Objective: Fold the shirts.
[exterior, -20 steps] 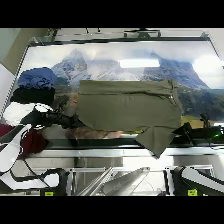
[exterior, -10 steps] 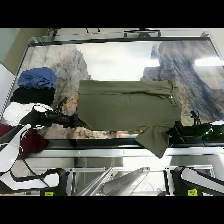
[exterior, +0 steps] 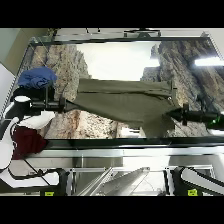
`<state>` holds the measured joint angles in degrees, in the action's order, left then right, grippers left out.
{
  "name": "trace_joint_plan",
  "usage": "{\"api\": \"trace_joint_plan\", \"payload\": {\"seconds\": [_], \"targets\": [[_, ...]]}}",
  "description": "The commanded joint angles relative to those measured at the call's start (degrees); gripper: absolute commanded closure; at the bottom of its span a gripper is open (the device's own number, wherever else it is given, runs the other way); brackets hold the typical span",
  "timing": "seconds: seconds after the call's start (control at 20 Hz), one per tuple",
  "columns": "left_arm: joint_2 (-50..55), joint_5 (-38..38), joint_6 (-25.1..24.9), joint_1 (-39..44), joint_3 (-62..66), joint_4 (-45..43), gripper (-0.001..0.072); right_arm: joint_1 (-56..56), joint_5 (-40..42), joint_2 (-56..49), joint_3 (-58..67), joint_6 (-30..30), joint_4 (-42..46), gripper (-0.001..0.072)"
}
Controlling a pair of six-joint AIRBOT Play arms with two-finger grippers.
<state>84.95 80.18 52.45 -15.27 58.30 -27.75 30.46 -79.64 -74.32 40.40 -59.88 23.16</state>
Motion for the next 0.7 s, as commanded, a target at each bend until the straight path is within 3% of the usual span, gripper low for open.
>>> {"api": "trace_joint_plan", "payload": {"seconds": [0.0,0.45,0.65], "targets": [[5.03,0.76,1.66,1.99,10.19,2.27,0.0673,-5.92,4.70,-5.92,10.99,1.60,-8.07,0.0685],[28.35,-4.74,8.76,2.93,33.55,2.32,0.0674,-7.72,10.29,-33.57,37.46,1.57,-13.03,0.0683],[37.24,-4.07,9.73,5.27,42.38,2.36,0.0674,-7.72,11.54,-40.26,42.75,1.62,-13.35,0.0681]]}}
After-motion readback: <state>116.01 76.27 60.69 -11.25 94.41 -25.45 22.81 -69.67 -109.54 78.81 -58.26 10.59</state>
